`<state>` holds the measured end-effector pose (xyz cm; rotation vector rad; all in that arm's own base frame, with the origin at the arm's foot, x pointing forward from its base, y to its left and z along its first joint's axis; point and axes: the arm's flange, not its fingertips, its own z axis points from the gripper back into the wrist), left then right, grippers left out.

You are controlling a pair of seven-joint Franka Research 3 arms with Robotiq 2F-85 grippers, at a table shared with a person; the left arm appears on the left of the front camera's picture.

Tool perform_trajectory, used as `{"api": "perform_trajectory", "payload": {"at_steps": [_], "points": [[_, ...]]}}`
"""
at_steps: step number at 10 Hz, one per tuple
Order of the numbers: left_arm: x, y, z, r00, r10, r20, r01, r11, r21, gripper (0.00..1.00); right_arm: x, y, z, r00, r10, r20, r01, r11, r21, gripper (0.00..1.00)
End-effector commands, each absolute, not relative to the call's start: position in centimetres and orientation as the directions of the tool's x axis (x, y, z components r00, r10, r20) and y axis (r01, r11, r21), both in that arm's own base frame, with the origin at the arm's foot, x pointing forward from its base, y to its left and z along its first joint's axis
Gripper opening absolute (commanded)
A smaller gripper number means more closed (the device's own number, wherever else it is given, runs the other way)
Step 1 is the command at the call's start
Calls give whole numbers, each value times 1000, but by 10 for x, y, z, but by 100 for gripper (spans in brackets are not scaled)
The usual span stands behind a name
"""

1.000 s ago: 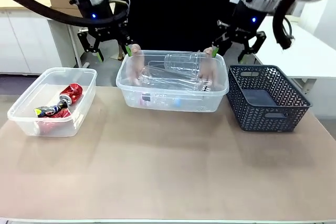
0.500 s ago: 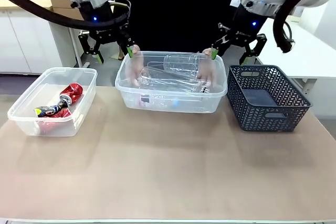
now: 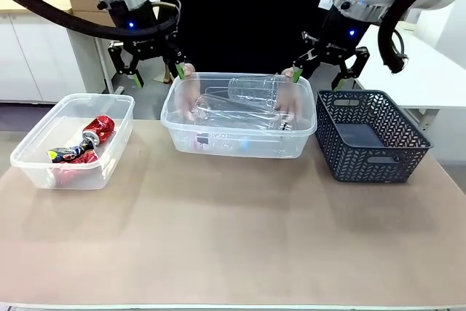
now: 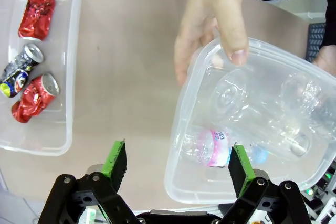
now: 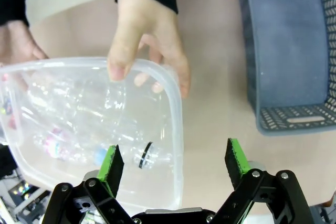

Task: Sort the waste into each basket.
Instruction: Release the Organizing box you were holding.

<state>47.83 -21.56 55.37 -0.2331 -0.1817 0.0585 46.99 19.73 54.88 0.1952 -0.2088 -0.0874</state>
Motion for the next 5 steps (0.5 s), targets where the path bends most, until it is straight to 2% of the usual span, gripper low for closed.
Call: {"api": "perform_trajectory", "payload": {"at_steps": [1,2,4,5], "points": [[478,-216,554,982,79,172,-37,971,-235,99,470,197,549,975,-106,197,66,977,201,96],[470,-225,575,982,-13,188,61,966,-251,100,436,183,572,967,-6,255,-67,958,279,100],[404,-187,597,977,-61,203,97,980,-176,100,337,113,600,934,-2,357,-113,948,299,100],[374,-161,598,970,-85,229,143,957,-254,100,301,76,599,942,122,312,-235,904,357,100]]}}
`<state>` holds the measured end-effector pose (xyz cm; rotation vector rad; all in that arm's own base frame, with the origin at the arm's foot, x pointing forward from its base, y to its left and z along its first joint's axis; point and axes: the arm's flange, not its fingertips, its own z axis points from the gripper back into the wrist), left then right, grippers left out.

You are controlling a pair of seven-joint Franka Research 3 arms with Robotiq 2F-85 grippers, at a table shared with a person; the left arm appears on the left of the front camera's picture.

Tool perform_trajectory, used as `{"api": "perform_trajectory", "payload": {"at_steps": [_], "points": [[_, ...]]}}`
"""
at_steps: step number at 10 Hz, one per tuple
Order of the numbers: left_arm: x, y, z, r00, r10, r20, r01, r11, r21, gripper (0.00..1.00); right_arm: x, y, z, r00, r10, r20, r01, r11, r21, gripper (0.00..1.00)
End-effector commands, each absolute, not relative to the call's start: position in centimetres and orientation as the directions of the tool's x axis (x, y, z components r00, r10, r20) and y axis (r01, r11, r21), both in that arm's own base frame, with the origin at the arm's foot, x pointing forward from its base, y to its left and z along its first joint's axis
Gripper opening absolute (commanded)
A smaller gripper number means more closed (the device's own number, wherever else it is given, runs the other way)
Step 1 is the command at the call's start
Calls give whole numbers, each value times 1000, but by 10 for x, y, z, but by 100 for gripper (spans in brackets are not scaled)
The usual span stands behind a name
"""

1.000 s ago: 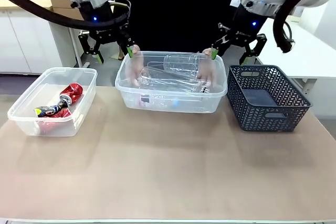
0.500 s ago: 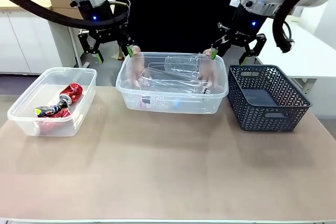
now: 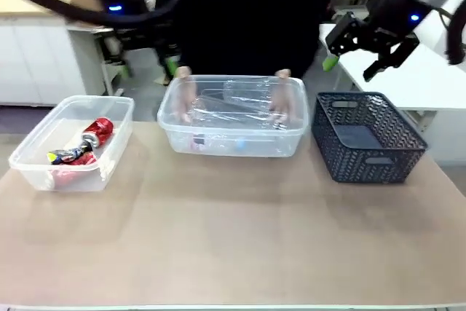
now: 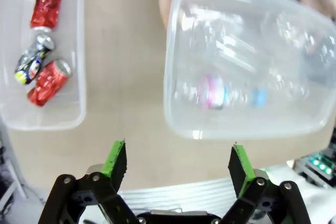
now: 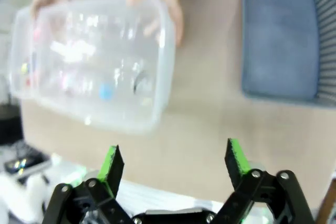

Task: Sort the waste into each basket.
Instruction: Release the Organizing box you were holding.

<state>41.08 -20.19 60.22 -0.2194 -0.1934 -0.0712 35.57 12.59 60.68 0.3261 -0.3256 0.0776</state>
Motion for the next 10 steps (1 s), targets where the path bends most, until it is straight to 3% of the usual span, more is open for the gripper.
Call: {"api": "perform_trajectory", "payload": {"at_steps": [1,2,3,4,5,10], "points": [[352,-144,591,970,-38,242,113,946,-305,100,281,49,591,961,87,261,-206,857,473,100],[334,-140,579,971,-109,214,182,915,-360,100,271,38,578,972,41,233,-156,851,502,100],[322,-140,564,979,-68,192,130,934,-332,100,265,34,565,976,10,218,-118,866,486,100],[324,-145,552,977,-119,178,173,928,-330,100,274,39,551,972,-23,233,-68,924,377,100],[331,-141,588,975,-63,213,130,939,-318,100,258,36,578,966,55,251,-176,854,490,100],[329,-139,588,973,-68,220,139,936,-323,100,255,36,576,969,26,245,-142,871,471,100]]}}
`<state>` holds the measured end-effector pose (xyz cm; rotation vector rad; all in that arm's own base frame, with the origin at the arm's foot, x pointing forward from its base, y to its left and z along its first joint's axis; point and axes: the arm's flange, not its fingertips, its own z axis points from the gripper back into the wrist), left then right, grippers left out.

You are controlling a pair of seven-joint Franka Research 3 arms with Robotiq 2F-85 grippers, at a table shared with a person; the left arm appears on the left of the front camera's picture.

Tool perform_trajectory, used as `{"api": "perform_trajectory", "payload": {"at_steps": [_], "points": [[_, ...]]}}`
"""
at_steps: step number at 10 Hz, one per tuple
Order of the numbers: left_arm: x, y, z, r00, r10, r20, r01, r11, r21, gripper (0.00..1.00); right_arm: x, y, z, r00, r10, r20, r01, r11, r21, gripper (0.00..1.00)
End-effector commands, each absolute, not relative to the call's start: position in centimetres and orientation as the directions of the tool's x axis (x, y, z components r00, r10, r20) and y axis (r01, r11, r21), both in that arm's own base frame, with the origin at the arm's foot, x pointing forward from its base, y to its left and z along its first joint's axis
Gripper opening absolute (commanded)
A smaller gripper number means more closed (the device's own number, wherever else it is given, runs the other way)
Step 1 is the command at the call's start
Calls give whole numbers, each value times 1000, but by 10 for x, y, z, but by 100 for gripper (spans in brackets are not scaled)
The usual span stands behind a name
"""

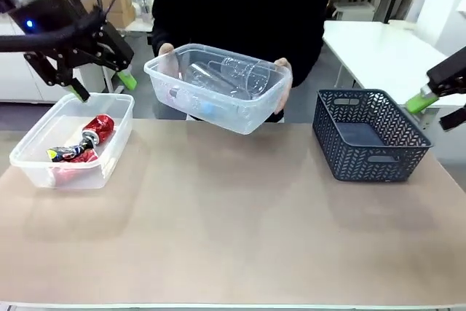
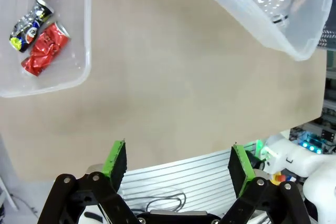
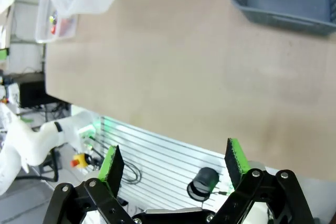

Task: Sort the waste into each basket.
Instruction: Release the Organizing box you were holding.

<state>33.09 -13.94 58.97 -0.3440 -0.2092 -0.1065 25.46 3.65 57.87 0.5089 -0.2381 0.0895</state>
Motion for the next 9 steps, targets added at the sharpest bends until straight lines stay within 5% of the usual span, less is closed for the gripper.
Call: {"api": "perform_trajectory", "payload": {"at_steps": [1,2,3,4,6,7,8,9], "points": [[326,-100,591,990,30,138,53,829,-557,100,250,5,593,980,-50,192,-114,651,751,100],[316,-56,597,994,61,87,35,585,-810,100,242,-30,611,982,-165,93,-10,444,896,100],[308,-19,594,988,149,29,-32,387,-921,100,234,-59,623,947,-314,-59,151,277,949,100],[304,13,582,976,196,-96,-121,122,-985,100,229,-84,622,908,-386,-162,225,124,966,100],[302,36,560,955,266,-131,-108,-101,-989,100,244,-90,601,867,-429,-253,310,66,949,100],[310,34,557,943,247,-222,-225,-17,-974,100,254,-78,596,830,-516,-213,331,147,932,100],[295,47,577,984,176,-4,-57,303,-951,100,225,-113,612,937,-325,-127,205,221,953,100],[295,47,577,984,176,-4,-57,303,-951,100,225,-113,612,937,-325,-127,205,221,953,100]]}}
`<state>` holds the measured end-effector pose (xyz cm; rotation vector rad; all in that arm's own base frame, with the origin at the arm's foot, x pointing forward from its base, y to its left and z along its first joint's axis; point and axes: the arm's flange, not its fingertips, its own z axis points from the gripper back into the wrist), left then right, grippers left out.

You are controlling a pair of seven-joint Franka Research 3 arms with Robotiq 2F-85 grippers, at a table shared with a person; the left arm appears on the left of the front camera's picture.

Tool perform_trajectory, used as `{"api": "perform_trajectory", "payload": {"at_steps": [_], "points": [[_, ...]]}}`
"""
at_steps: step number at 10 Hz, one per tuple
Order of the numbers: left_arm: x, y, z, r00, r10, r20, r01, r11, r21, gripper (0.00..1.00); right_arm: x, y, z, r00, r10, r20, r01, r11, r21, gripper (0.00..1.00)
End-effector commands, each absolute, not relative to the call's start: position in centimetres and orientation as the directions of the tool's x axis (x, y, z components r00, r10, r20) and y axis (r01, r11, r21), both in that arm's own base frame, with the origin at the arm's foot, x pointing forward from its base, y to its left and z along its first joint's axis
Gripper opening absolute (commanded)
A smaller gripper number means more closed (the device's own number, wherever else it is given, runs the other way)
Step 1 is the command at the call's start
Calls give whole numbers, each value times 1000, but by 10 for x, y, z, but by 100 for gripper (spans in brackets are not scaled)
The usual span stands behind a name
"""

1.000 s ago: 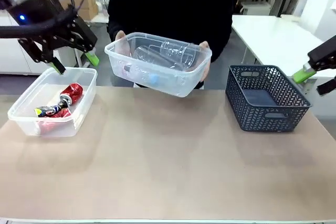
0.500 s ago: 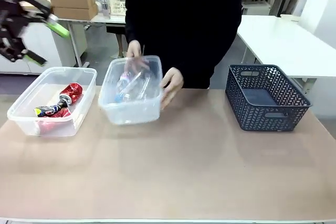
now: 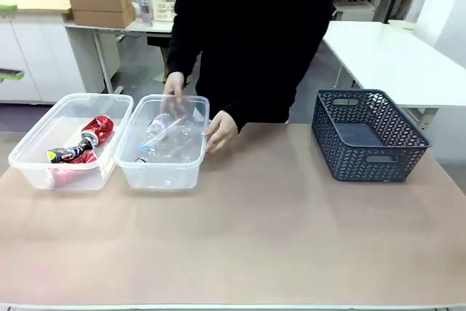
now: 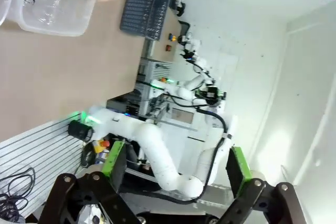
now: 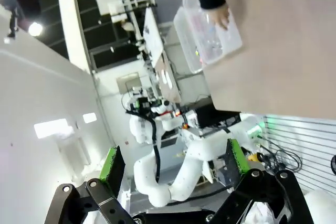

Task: Sort the waste into each basket.
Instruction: Release the Organizing box you were holding.

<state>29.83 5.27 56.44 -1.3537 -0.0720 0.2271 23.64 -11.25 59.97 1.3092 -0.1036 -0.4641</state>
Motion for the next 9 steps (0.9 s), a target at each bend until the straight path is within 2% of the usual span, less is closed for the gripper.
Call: {"api": "perform_trajectory", "payload": {"at_steps": [1,9], "points": [[295,47,577,984,176,-4,-57,303,-951,100,225,-113,612,937,-325,-127,205,221,953,100],[295,47,577,984,176,-4,-57,303,-951,100,225,-113,612,937,-325,-127,205,221,953,100]]}}
